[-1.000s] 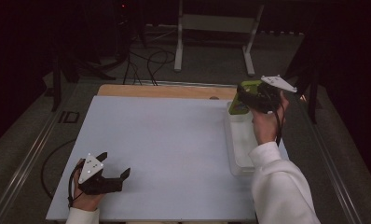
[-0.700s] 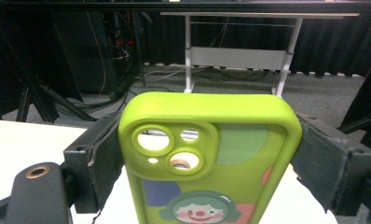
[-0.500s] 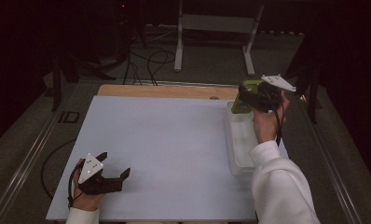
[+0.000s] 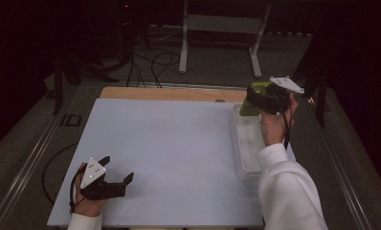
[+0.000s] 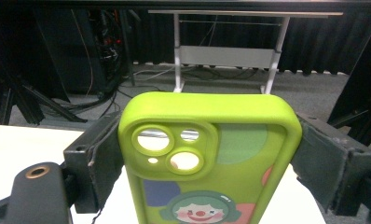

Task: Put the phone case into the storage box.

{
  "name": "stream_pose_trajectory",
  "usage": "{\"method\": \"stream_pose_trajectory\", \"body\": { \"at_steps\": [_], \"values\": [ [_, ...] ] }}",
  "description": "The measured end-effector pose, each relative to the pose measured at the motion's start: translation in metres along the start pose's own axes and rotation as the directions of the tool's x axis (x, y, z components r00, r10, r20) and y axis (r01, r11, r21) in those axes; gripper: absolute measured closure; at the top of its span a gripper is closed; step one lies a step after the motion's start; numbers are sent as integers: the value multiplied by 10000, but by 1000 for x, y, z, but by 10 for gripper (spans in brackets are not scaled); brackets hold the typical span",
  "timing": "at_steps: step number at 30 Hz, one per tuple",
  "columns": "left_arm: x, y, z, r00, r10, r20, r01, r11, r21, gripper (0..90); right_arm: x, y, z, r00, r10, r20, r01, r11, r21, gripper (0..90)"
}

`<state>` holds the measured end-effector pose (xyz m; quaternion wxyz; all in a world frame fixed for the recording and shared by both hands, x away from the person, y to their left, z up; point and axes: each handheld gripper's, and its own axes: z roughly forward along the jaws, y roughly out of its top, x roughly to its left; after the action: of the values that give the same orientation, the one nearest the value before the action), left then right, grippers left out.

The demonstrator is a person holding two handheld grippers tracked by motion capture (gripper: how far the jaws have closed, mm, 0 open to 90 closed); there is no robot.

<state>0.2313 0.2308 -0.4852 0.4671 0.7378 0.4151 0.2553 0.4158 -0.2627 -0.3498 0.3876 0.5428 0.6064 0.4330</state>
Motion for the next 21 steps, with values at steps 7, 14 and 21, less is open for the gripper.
{"method": "stream_pose_trajectory", "body": {
  "at_steps": [7,14,21],
  "values": [
    [0,0,0,10000,-7,-1,7,10000,10,3,-3,-1,4,9999,18,160,-19,10000,30,157],
    [0,0,1,10000,-16,-1,16,10000,3,3,-7,-3,8,9994,94,346,-98,9999,102,157],
    [0,0,1,10000,-18,3,18,10000,-1,3,-11,-5,13,9984,198,536,-209,9996,194,157]
  ]
}}
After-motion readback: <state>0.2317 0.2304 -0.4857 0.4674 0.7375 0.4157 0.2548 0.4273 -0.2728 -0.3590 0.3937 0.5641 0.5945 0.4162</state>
